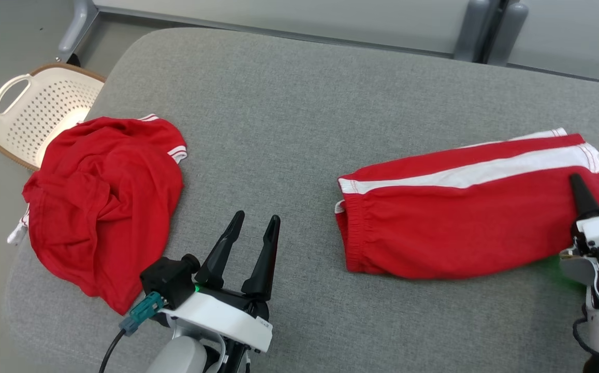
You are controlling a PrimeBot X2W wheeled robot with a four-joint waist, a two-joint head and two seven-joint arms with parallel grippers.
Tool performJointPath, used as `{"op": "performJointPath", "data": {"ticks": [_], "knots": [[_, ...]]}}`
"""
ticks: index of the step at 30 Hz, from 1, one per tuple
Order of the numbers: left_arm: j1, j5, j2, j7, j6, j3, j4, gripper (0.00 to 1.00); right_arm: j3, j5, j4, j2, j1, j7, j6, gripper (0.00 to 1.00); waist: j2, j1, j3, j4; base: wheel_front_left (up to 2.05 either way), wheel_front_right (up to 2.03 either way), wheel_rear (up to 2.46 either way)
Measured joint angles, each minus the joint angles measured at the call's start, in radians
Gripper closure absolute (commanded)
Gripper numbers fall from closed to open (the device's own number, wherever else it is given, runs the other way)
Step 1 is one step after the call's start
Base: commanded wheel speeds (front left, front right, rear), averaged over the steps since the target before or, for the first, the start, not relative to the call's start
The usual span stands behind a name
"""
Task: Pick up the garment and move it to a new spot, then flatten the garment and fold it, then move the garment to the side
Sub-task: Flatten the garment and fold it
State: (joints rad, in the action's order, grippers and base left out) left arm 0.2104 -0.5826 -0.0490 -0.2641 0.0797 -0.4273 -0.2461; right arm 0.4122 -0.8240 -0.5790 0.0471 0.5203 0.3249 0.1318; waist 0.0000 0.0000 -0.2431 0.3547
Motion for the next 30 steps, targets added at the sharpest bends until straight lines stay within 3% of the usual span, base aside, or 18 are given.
{"op": "performJointPath", "data": {"ticks": [11,19,24,30], "knots": [[-0.022,0.023,0.001,0.000,0.007,0.019,-0.009,0.00,0.156,-0.029,0.111,0.003,-0.146,-0.124,-0.001,1.00,0.0000,0.0000,0.043,-0.069,0.00,0.00,0.00],[-0.023,0.026,0.000,0.000,0.008,0.021,-0.015,0.00,0.251,0.013,0.151,0.015,-0.211,-0.203,-0.001,1.00,0.0000,0.0000,0.067,-0.093,0.00,0.00,0.00],[-0.024,0.027,0.001,0.000,0.009,0.018,-0.022,0.00,0.185,0.037,0.172,0.013,-0.202,-0.220,-0.001,1.00,0.0000,0.0000,0.069,-0.098,0.00,0.00,0.00],[-0.023,0.033,0.001,0.000,0.016,0.018,-0.034,0.00,-0.001,-0.026,0.257,0.008,-0.196,-0.222,-0.001,1.00,0.0000,-0.0001,0.086,-0.090,0.00,0.00,0.00]]}}
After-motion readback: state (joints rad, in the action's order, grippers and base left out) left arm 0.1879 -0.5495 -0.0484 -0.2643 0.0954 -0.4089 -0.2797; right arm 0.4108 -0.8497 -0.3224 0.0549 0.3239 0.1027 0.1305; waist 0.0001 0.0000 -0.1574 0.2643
